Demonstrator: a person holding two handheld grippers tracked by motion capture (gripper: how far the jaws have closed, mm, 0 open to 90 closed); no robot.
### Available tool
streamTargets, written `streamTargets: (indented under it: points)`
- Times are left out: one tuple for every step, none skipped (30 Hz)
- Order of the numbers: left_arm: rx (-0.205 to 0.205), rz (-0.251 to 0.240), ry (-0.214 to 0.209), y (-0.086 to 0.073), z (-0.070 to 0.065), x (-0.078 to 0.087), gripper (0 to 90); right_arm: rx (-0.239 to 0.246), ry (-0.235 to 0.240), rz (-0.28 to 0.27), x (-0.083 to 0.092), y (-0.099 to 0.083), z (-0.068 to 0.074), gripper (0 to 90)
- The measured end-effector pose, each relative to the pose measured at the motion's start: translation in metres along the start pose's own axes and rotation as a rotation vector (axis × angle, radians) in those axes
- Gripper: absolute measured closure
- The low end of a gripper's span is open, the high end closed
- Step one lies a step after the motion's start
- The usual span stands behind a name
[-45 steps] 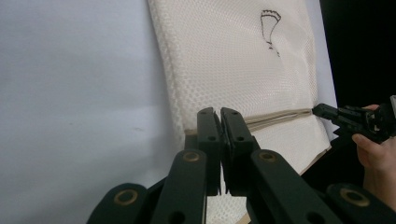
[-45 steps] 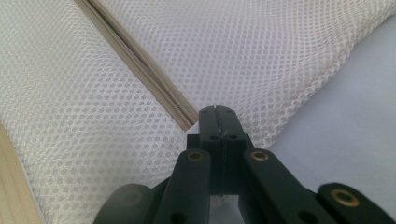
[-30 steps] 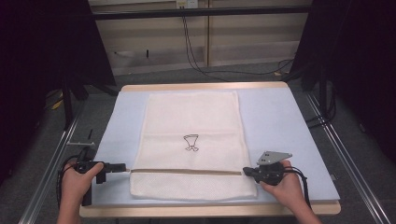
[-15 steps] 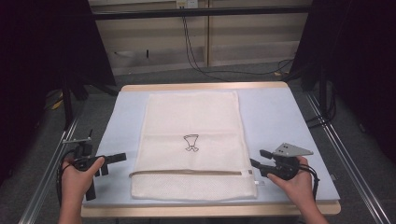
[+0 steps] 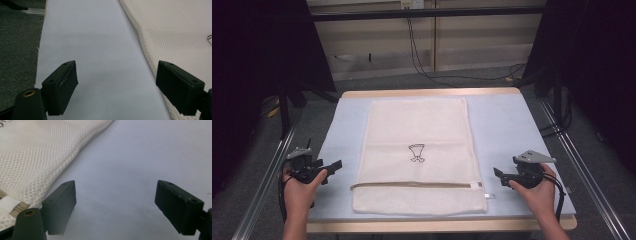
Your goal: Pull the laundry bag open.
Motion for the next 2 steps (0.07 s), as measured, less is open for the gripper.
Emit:
streamTargets:
  points:
    - [-0.014,0.001,0.006,-0.0004,-0.0001,-0.0012,16.8,0.000,-0.004,0.001,-0.0005,-0.0004,-0.0009,17.0]
    - [-0.009,-0.007,0.009,-0.0005,-0.0011,-0.0026,16.6,0.003,-0.009,0.004,-0.0007,-0.0011,-0.0021,16.7]
Point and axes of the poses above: each handheld gripper's, and its own axes: x roughly backward along the jaws, y roughly out of its top, z roughly to its left, the point moved 3 cm from there along -x, roughly forward along the jaws, and after that the axes turned 12 degrees about x, right-handed, at the moved point
